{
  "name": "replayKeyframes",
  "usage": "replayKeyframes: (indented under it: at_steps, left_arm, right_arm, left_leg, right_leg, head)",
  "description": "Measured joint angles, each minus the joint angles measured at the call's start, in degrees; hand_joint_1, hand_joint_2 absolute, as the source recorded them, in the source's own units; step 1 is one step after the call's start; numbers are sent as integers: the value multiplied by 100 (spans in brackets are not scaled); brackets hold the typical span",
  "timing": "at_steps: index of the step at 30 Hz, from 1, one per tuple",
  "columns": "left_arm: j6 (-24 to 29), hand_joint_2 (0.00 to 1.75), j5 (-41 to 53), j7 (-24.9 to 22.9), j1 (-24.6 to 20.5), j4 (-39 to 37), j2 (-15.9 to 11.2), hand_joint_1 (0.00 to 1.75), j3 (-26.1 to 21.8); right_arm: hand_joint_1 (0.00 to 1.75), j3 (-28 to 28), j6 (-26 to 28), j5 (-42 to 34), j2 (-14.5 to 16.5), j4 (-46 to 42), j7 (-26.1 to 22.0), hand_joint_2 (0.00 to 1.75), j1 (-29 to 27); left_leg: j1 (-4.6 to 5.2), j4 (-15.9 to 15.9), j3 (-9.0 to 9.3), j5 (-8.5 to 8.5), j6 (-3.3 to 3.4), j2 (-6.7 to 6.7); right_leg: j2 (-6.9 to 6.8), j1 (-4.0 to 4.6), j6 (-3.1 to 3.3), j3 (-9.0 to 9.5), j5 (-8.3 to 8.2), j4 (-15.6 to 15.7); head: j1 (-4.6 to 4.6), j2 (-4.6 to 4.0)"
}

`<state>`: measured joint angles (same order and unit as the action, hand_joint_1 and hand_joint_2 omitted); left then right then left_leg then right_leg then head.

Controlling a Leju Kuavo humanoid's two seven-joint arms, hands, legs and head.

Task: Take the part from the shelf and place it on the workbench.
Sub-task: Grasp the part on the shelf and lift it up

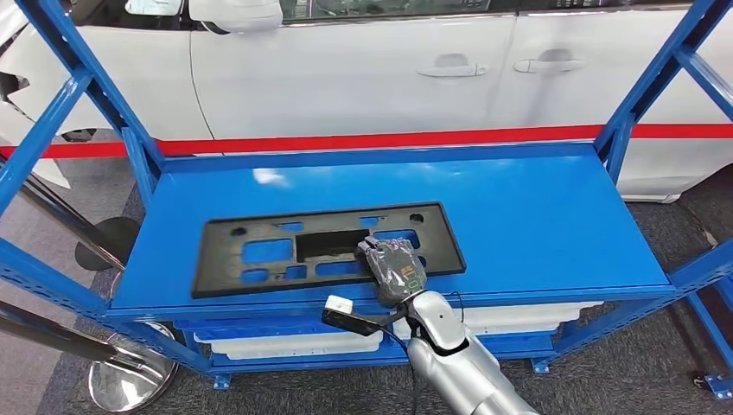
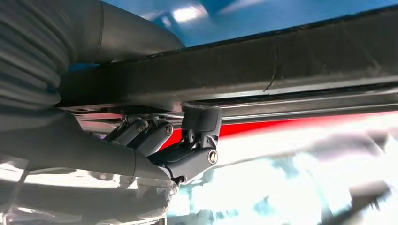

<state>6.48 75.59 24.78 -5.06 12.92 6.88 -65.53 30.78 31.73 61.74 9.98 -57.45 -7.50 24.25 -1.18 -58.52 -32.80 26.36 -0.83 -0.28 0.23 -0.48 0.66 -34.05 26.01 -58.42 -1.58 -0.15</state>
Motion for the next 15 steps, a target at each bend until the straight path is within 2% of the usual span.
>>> replayKeyframes:
  at_steps: [2,4,5,6,7,9,10,11,12,15]
  left_arm:
    - [29,0,-79,52,26,-1,22,0,-38]
    - [62,0,-132,77,53,-2,50,0,-88]
    - [76,0,-151,80,73,-2,60,0,-116]
    - [84,0,-166,80,96,-2,69,0,-140]
    - [89,0,-180,79,115,-2,77,0,-161]
    - [93,0,-196,76,134,-2,92,0,-187]
    - [92,0,-203,73,133,-1,97,0,-200]
    - [89,0,-212,70,128,-1,108,0,-216]
    - [85,0,-221,67,124,-1,120,0,-236]
    - [73,0,-250,71,145,0,177,0,-291]
  right_arm:
    - [175,56,166,-979,33,-837,-457,175,-344]
    - [175,141,324,-1811,25,-1725,-759,175,-701]
    - [175,181,389,-2141,-2,-2131,-883,175,-867]
    - [175,212,438,-2432,-41,-2502,-1004,175,-1022]
    - [175,236,479,-2681,-85,-2839,-1122,175,-1161]
    - [175,267,538,-3078,-173,-3434,-1345,175,-1387]
    - [175,278,558,-3253,-215,-3693,-1464,175,-1481]
    - [175,287,568,-3439,-260,-3941,-1594,175,-1578]
    - [175,293,571,-3650,-311,-4175,-1739,175,-1684]
    - [175,299,541,-4257,-484,-4855,-2129,175,-2044]
  left_leg:
    - [-13,-373,-151,253,-50,5]
    - [-14,-1124,-491,631,-76,8]
    - [-15,-1450,-646,744,-82,8]
    - [-14,-1609,-724,753,-79,8]
    - [-14,-1551,-699,652,-67,8]
    - [-7,-854,-368,253,-11,8]
    - [9,-477,-187,112,21,7]
    - [25,-205,-53,36,52,8]
    - [43,-78,6,32,77,6]
    - [46,2,41,23,155,0]
  right_leg:
    - [-11,-16,70,24,-3,32]
    - [-38,-1,115,34,20,29]
    - [-47,10,125,37,31,23]
    - [-49,19,132,41,44,15]
    - [-45,27,133,50,58,5]
    - [-29,33,118,85,95,-16]
    - [-22,44,101,99,114,-27]
    - [-18,50,76,104,125,-35]
    - [-18,52,47,103,129,-36]
    - [-24,50,-56,114,146,-33]
  head:
    - [0,0]
    - [-1,0]
    - [-1,0]
    - [-1,0]
    - [-1,0]
    - [-1,0]
    - [0,0]
    - [0,0]
    - [0,0]
    - [1,0]
